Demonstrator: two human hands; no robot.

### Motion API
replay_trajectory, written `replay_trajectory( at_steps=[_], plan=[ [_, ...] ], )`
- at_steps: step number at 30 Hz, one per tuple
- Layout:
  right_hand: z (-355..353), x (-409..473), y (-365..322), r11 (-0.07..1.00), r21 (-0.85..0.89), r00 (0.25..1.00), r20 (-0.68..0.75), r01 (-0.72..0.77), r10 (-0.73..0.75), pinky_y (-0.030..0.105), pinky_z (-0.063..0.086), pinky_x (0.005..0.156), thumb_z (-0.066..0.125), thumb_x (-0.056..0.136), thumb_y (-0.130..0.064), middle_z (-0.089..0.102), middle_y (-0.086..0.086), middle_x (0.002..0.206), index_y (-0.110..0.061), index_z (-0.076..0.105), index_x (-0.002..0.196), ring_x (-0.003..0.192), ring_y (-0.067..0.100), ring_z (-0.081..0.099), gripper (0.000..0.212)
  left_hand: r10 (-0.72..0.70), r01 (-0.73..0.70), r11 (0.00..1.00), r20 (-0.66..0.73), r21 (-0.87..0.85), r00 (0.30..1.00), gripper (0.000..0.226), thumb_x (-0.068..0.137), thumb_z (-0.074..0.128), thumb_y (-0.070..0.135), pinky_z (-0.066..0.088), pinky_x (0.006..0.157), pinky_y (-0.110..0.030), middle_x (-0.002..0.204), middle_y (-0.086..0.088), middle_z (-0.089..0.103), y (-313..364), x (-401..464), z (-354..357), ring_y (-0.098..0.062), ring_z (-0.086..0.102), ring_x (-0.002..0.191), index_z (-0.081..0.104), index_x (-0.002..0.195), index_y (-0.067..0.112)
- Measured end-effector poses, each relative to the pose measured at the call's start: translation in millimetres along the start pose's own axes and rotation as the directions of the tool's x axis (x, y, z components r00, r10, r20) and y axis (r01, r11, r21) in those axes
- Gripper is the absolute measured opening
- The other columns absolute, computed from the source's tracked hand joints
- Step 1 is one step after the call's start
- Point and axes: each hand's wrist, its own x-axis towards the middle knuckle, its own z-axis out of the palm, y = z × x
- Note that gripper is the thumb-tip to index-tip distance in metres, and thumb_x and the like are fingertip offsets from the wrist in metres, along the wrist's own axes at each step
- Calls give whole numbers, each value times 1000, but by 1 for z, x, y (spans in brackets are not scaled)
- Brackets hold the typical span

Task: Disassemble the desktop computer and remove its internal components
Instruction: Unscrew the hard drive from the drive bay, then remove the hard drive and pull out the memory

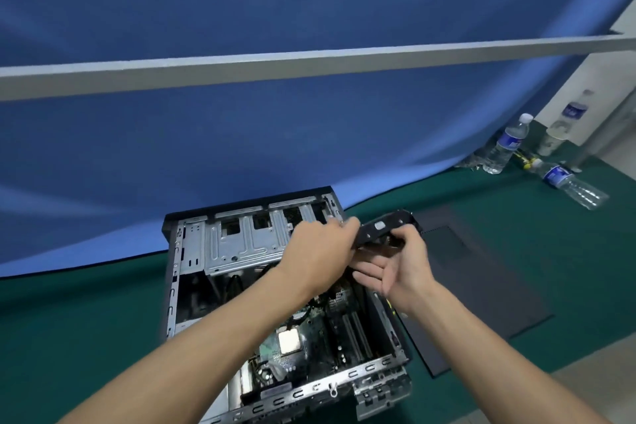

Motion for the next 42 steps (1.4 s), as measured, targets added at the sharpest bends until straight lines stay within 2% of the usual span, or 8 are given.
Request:
replay_trajectory(
  at_steps=[4,8,15,19,24,31,39,42],
  plan=[
    [-24,9,-13,990,138,997,-79,-8,19,31,56,48,55,87,-51,71,21,92,-5,61,110,73,31,71,52,203,-205,977,41,63,978,18,94,47,19,31,52,-32,98,-9,60,15,19,17,-29,62,73,41,111,14],
    [-49,27,-16,990,125,965,-262,66,-31,29,54,41,61,89,-19,67,20,88,2,56,119,67,28,66,37,238,-237,971,92,-22,967,26,91,50,29,32,56,-34,100,-8,56,34,42,39,-30,61,82,41,112,15],
    [-124,67,-35,998,41,947,-319,49,-34,27,50,45,54,87,-16,63,10,78,-8,59,92,61,22,63,11,53,79,862,243,-501,969,19,84,51,43,35,66,-30,87,8,50,47,80,85,-12,47,81,46,85,25],
    [-164,92,-36,999,32,952,-305,14,-4,34,50,56,53,89,-18,63,8,83,-11,59,93,67,23,63,10,-222,288,890,216,-354,951,35,94,40,38,26,54,-29,63,8,45,53,97,123,-11,46,61,40,63,23],
    [-198,124,-30,997,54,951,-303,-51,65,33,50,55,54,90,-18,66,9,85,-12,59,94,69,23,64,10,-238,251,967,215,-37,947,30,85,49,29,16,44,-26,55,5,44,55,103,150,-16,47,52,43,58,18],
    [-219,168,-21,988,103,953,-272,-112,136,35,53,60,52,90,-18,69,12,92,-9,58,107,73,25,66,21,-239,257,962,181,-86,954,39,57,60,20,-1,44,-14,42,7,17,60,112,142,-13,18,37,22,47,21],
    [-231,197,-15,981,66,951,-241,-184,194,28,56,50,55,90,-20,72,8,80,-12,60,105,61,19,70,18,-295,308,949,166,-59,941,28,64,57,22,10,42,-15,38,2,43,56,107,155,-17,39,33,41,42,15],
    [-233,199,-13,965,-169,939,-314,-202,141,30,57,51,61,90,-28,70,17,89,-8,59,107,64,25,70,26,-298,311,949,163,-59,941,29,66,55,22,14,41,-16,38,3,42,56,107,155,-17,39,34,39,43,16]
  ],
)
